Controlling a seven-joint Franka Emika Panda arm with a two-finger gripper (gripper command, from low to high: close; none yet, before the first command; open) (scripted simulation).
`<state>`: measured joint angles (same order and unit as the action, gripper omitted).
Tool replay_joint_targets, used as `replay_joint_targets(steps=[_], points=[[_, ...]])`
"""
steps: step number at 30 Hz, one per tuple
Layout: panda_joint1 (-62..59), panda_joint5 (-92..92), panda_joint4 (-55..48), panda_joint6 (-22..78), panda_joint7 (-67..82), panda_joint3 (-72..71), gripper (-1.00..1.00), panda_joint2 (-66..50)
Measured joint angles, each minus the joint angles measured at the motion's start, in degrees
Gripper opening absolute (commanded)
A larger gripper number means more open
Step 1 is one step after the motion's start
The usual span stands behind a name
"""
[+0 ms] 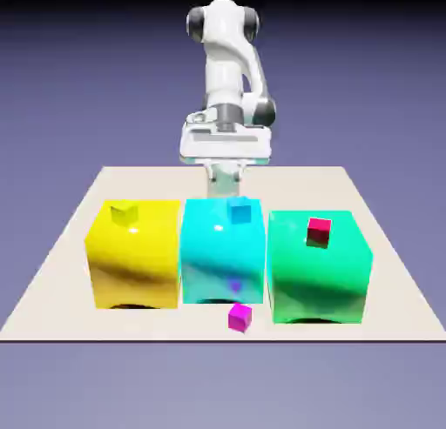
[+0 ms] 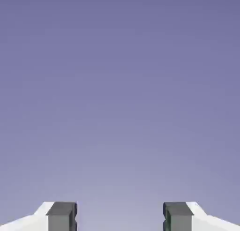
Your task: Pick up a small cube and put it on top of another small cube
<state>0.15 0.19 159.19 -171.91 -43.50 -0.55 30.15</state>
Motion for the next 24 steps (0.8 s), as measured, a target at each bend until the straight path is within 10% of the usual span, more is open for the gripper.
replay_joint_targets(steps=[24], points=[[-10.69, 3.87, -36.07, 41.79, -20.70, -11.02, 0.00, -49.84]])
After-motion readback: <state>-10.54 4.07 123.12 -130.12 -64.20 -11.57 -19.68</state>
